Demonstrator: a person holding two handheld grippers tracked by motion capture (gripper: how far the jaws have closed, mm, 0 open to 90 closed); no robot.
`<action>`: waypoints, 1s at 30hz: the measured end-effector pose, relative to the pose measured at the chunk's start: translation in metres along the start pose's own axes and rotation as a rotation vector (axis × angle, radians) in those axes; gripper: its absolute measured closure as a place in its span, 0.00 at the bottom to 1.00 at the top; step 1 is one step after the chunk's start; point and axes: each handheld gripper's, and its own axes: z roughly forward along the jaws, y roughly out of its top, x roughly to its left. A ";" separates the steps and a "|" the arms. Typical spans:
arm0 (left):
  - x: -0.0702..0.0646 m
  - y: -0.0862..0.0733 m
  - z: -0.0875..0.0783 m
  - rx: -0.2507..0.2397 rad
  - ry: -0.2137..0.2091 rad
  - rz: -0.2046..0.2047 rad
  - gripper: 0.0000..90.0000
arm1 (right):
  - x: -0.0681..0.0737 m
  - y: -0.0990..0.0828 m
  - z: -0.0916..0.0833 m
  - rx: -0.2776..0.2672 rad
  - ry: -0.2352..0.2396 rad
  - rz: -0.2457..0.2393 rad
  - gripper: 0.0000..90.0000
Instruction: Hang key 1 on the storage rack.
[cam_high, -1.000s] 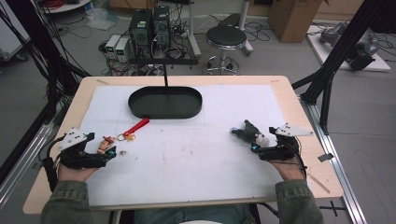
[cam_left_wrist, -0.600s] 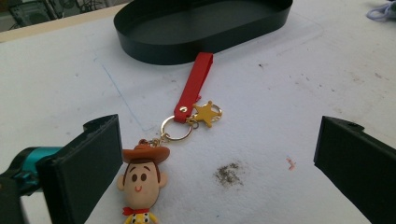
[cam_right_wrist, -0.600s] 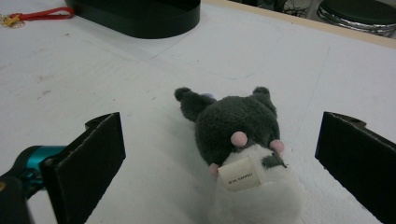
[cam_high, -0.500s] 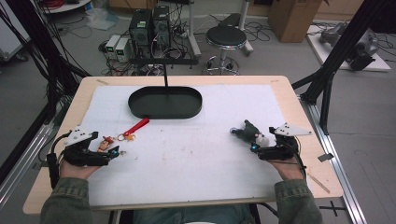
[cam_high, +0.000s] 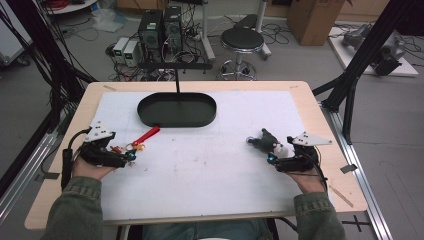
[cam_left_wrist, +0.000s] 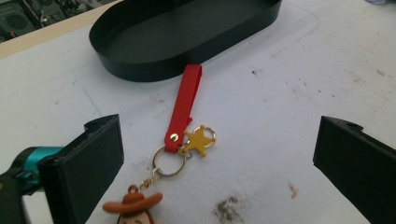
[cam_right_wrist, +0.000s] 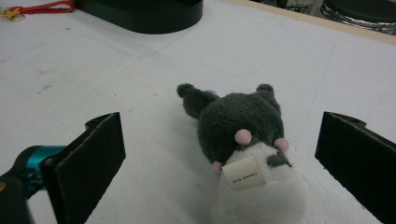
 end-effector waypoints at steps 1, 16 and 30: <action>0.000 0.002 0.002 0.007 -0.007 0.011 0.06 | 0.000 0.000 0.000 0.000 -0.001 0.003 0.01; 0.011 0.031 0.042 0.155 -0.069 0.043 0.07 | -0.001 0.000 0.001 0.005 -0.004 -0.002 0.01; 0.020 0.036 0.074 0.295 -0.103 0.039 0.07 | -0.001 0.000 0.005 0.020 0.002 -0.015 0.01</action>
